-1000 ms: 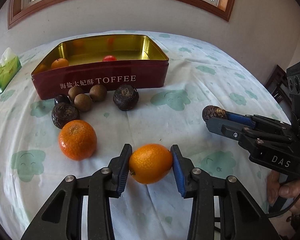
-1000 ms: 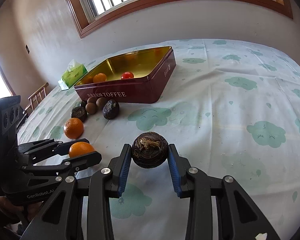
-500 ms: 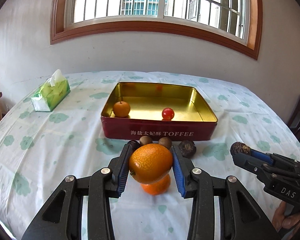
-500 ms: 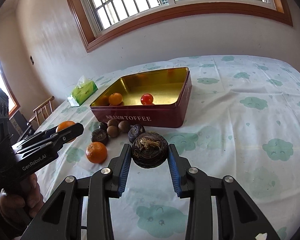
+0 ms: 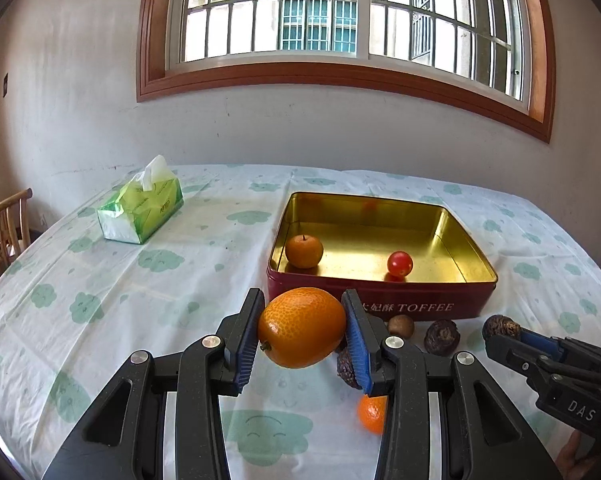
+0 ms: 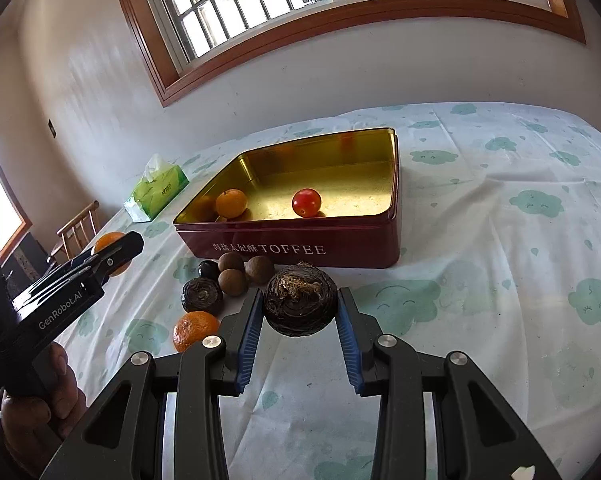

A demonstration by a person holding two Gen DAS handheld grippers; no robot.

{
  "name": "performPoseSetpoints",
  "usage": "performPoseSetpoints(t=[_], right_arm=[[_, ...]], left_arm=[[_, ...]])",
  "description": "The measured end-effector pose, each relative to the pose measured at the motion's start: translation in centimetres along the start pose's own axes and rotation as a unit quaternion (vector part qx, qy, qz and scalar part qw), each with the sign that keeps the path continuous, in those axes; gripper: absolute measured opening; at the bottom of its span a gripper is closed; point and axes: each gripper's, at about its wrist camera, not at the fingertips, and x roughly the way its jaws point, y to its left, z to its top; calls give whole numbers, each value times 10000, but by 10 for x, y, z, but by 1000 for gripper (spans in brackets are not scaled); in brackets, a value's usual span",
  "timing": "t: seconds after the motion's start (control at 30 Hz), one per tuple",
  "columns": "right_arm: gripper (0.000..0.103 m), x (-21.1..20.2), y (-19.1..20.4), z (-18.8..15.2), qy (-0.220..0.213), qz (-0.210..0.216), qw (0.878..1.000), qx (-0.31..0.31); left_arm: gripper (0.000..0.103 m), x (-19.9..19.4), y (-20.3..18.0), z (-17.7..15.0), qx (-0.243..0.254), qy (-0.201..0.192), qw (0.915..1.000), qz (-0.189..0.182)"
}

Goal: Organize fruits
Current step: 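Carry the dark fruit in the right tool while the left tool carries the orange over the tin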

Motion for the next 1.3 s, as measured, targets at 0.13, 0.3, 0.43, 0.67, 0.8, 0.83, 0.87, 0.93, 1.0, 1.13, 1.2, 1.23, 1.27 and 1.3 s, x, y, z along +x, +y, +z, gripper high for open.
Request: performPoseSetpoints(t=[0.13,0.3,0.43,0.67,0.8,0.83,0.87,0.93,1.0,1.13,1.2,1.23,1.27,1.3], right_arm=[[33,7,4,-1,51,-14,10000,-52],[33,8,10,1,34,-5,9999,-111],[33,9,18,7,-23,17,9998,-202],[34,10,24,14,-71,52,9997,-223],[34,10,24,14,-72,61,9997,-219],[34,10,24,14,-78,58,9997,-221],[34,10,25,14,-87,48,9997,-221],[34,10,24,16,-89,43,9997,-216],[33,10,24,17,-102,35,9997,-214],[34,11,23,21,-120,31,9997,-212],[34,12,22,23,-121,29,9997,-201],[34,14,21,24,-122,29,9997,-199],[34,14,21,25,-124,26,9997,-202],[33,15,21,26,-125,26,9997,-205]], left_arm=[[41,7,3,1,16,-53,10000,4],[41,12,5,-1,9,-57,10000,14],[41,16,5,1,24,-7,10000,10],[41,18,6,6,-27,10,10000,-3],[41,18,5,8,55,11,10000,53],[41,19,5,9,62,17,10000,50],[41,20,5,10,66,22,10000,49],[41,20,5,11,71,18,9999,74],[41,21,6,13,64,10,10000,67],[41,24,7,16,75,-3,9999,75],[41,25,6,18,90,-7,9999,81],[41,26,6,19,99,-10,9999,85],[41,27,7,19,99,-8,9999,74],[41,27,7,20,100,-5,9999,66]])
